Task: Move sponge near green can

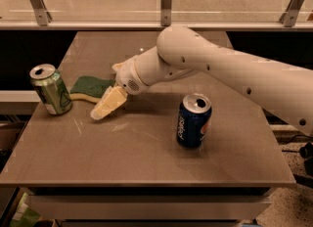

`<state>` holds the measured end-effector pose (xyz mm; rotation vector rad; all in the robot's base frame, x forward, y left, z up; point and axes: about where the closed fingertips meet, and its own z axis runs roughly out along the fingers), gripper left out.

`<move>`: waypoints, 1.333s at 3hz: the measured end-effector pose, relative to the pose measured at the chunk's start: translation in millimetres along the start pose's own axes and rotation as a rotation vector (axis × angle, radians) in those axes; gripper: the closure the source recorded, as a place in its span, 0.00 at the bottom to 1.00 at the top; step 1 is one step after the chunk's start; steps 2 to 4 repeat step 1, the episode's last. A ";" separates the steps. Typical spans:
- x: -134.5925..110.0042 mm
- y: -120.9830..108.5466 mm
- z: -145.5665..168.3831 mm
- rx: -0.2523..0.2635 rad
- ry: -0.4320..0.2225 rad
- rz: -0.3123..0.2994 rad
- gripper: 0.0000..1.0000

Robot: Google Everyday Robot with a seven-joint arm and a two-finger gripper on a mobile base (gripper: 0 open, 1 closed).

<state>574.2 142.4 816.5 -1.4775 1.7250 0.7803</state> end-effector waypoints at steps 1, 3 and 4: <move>0.0 0.0 0.1 0.000 0.000 0.000 0.00; 0.0 0.0 0.1 0.000 0.000 0.000 0.00; 0.0 0.0 0.1 0.000 0.000 0.000 0.00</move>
Offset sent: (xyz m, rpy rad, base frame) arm 0.0000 0.0000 0.0000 0.0000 0.0000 0.0000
